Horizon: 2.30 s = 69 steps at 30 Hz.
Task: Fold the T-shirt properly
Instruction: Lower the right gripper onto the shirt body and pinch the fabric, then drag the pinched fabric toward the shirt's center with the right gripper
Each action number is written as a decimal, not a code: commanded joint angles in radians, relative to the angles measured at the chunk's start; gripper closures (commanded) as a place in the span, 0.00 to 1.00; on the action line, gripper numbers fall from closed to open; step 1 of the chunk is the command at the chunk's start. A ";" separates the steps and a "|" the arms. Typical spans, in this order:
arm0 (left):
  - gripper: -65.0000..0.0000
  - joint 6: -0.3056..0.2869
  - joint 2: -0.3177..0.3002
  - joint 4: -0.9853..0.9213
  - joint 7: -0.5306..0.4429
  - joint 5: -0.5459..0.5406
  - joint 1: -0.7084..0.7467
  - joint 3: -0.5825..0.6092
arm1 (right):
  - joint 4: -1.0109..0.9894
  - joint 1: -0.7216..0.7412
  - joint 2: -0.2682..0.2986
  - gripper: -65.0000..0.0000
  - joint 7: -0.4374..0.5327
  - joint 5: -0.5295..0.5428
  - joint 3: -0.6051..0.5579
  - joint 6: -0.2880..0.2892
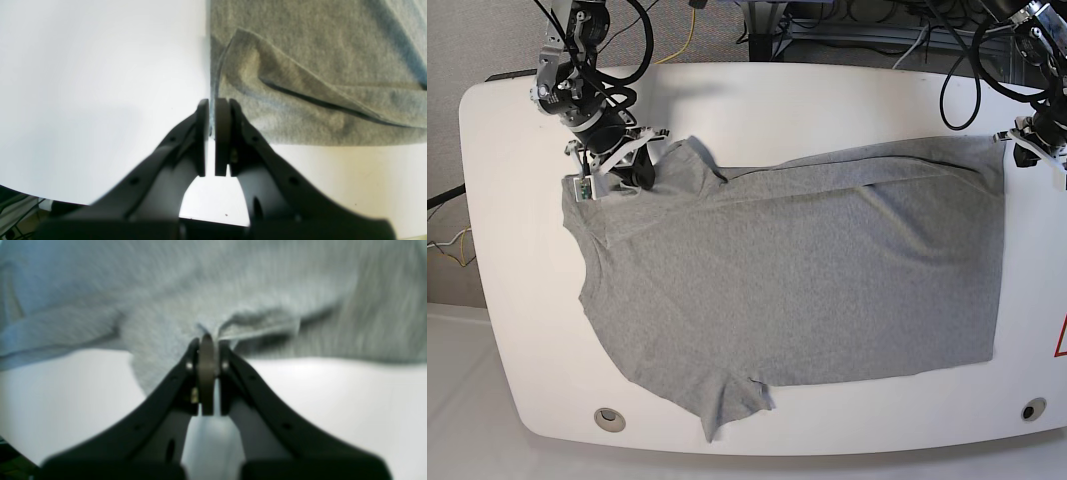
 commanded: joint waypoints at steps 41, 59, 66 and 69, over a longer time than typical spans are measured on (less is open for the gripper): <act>0.95 -0.002 -0.017 0.018 -0.017 -0.010 -0.007 -0.005 | -0.224 0.459 0.007 1.00 -0.023 0.010 -0.308 -0.161; 0.95 -0.002 -0.017 0.018 -0.017 -0.010 -0.007 -0.004 | -0.370 0.568 0.004 1.00 -0.015 -0.103 -0.308 -0.156; 0.95 -0.002 -0.017 0.018 -0.017 -0.010 -0.005 -0.004 | -0.370 0.565 0.008 0.94 -0.015 -0.140 -0.306 -0.152; 0.95 -0.002 -0.017 0.018 -0.017 -0.010 -0.005 -0.004 | -0.367 0.559 0.008 0.75 -0.015 -0.143 -0.306 -0.158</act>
